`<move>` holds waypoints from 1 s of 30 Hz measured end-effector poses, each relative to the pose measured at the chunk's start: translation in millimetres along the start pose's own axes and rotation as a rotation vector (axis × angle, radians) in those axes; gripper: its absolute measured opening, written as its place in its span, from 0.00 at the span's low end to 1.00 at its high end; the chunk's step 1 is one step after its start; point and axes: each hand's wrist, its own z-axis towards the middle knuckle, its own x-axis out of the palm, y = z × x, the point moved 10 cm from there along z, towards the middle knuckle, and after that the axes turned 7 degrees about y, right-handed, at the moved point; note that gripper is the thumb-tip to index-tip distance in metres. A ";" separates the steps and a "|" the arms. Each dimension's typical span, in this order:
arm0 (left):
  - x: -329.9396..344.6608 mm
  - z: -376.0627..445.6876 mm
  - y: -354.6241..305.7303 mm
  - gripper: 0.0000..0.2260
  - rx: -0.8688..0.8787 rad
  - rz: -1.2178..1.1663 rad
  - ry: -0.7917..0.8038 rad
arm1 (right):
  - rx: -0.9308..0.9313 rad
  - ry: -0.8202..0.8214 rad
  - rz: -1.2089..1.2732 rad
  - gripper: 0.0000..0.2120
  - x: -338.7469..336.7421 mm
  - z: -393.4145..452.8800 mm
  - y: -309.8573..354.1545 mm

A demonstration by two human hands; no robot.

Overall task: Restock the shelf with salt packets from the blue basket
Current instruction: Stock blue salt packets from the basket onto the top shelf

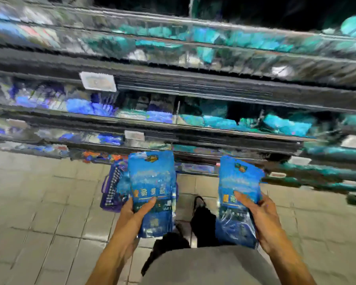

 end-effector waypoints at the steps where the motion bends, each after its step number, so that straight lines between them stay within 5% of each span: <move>1: 11.0 3.7 0.0 0.35 -0.016 0.043 0.031 | -0.005 -0.058 0.033 0.19 -19.6 -11.7 -2.3; 5: 97.1 15.1 11.6 0.44 -0.106 0.224 0.253 | -0.084 -0.294 0.164 0.24 -105.3 -74.3 -1.8; 10: 228.1 5.5 38.8 0.25 -0.096 0.427 0.501 | -0.175 -0.491 0.329 0.24 -194.1 -148.2 -12.7; 18: 434.8 -48.3 132.2 0.34 -0.087 0.641 0.708 | -0.276 -0.745 0.417 0.27 -363.9 -240.4 -19.8; 22: 523.6 -87.9 171.9 0.31 -0.078 0.659 0.822 | -0.314 -0.816 0.423 0.30 -445.6 -274.4 -7.4; 30: 666.6 -126.7 164.5 0.21 0.064 0.596 0.912 | -0.453 -0.780 0.337 0.15 -552.1 -282.0 84.5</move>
